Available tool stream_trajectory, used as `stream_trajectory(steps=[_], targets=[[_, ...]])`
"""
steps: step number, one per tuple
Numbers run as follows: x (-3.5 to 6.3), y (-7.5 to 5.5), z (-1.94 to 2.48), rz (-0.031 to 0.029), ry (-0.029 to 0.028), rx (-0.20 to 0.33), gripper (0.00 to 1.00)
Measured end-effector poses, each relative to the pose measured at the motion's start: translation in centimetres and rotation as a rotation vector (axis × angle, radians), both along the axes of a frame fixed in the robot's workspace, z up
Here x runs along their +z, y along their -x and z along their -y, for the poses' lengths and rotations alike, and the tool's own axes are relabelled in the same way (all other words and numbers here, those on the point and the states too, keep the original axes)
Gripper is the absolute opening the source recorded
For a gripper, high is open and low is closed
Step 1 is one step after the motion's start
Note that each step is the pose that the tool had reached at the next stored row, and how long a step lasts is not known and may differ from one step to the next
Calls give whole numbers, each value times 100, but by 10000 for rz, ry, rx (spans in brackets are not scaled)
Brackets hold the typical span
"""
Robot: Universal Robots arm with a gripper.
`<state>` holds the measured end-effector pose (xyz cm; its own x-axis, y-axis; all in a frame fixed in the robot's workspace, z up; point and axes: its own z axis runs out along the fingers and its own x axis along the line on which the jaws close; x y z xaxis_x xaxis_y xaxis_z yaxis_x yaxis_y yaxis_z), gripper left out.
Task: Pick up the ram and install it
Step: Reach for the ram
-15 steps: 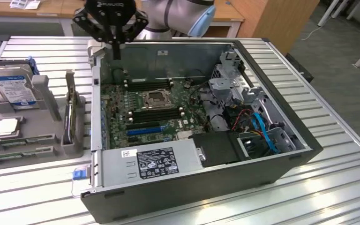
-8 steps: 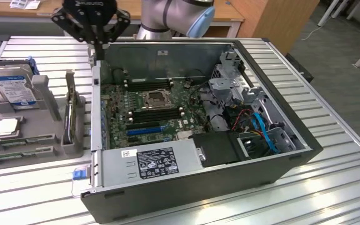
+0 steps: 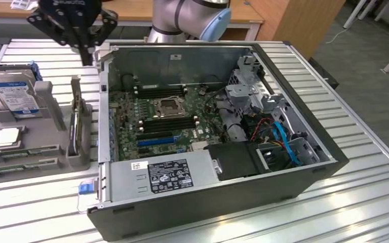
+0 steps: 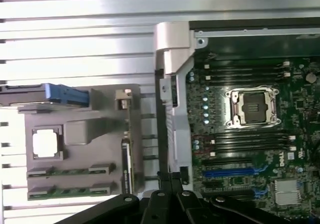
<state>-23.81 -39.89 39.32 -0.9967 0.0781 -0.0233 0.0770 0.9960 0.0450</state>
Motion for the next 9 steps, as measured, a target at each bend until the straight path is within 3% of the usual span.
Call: stream_trajectory(steps=[9], targets=[[0, 411, 0, 0, 1, 1, 11]])
